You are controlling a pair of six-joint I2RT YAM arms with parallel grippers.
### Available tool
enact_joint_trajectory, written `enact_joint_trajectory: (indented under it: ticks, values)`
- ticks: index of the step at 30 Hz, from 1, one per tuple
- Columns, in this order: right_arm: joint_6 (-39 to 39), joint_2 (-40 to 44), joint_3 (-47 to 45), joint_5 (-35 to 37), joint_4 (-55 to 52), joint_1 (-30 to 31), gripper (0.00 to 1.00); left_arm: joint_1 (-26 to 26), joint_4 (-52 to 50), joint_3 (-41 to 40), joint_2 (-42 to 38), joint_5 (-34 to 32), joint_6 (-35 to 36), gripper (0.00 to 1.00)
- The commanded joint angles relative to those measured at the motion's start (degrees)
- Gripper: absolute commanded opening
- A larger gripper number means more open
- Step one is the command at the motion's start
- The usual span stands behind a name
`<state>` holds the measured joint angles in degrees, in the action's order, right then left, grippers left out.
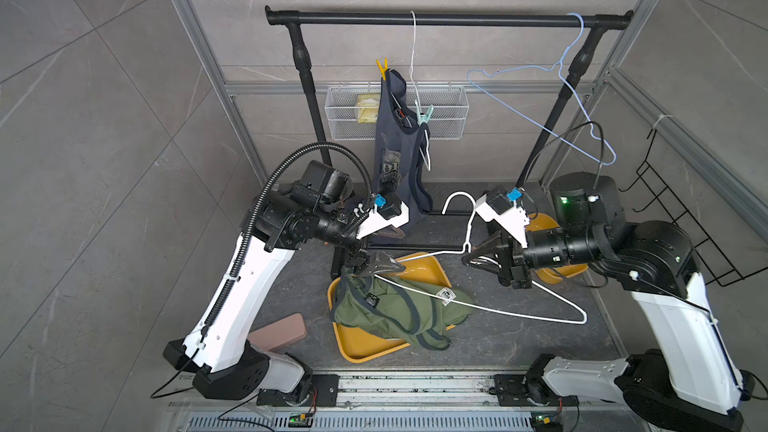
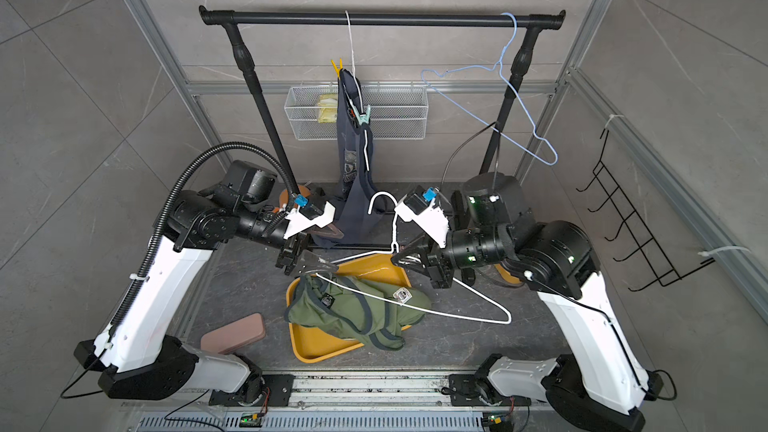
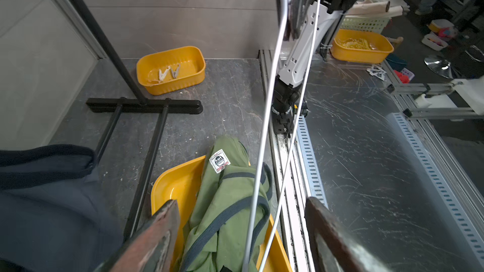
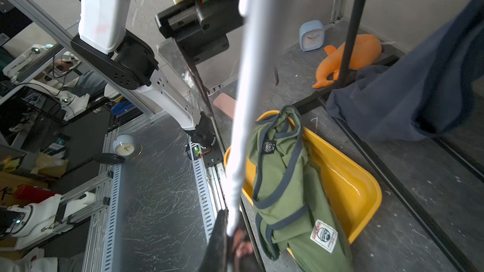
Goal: Remove the clothespins securing tank tops to the hanger
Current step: Place the hanger on the clothesline.
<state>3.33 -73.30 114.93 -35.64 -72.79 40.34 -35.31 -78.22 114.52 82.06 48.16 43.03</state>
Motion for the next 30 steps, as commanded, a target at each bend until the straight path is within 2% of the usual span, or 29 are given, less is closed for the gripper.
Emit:
enact_joint_trajectory:
  ticks: [1, 5, 8, 13, 14, 16, 18, 21, 24, 30]
  values:
    - [1.9, -0.8, 3.3, -2.9, 3.3, 0.8, 0.0, -0.9, -6.6, 1.0, 0.2, 2.0, 5.2, 0.76]
    - [2.8, -2.3, 4.3, -4.8, 3.9, 1.6, 0.0, -1.0, -6.6, -1.3, -0.7, 1.5, 6.4, 0.73]
    - [3.3, -2.8, 3.9, -5.6, 4.8, 2.3, 0.0, -1.0, -6.6, -1.7, -0.7, 1.6, 6.3, 0.61]
    - [3.4, -3.8, 1.9, -7.2, 7.3, 3.1, 0.0, -1.0, -6.7, -1.8, -0.6, 1.9, 5.6, 0.03]
    - [3.5, -4.2, 1.6, -6.9, 7.5, 3.2, 0.0, -1.0, -6.7, -1.6, -0.7, 1.5, 5.4, 0.0]
    - [3.8, -4.6, 1.2, -5.4, 6.8, 3.3, 0.03, -1.0, -6.7, -1.1, -1.3, -0.7, 5.1, 0.0]
    - [4.7, -4.8, 1.2, -2.0, 4.7, 3.3, 0.17, -0.9, -6.8, -0.4, -2.4, -3.6, 5.1, 0.0]
    - [4.9, -3.6, -0.1, 3.6, 2.6, 3.2, 0.27, -0.9, -8.3, 1.0, -3.7, -7.1, 5.9, 0.0]
    - [4.7, -1.7, -2.6, 7.6, 1.8, 3.2, 0.31, -0.9, -9.7, 1.5, -4.4, -8.7, 6.5, 0.0]
    - [3.7, 1.9, -7.4, 15.5, 1.7, 3.2, 0.31, -0.9, -12.6, 2.8, -5.7, -9.6, 8.3, 0.0]
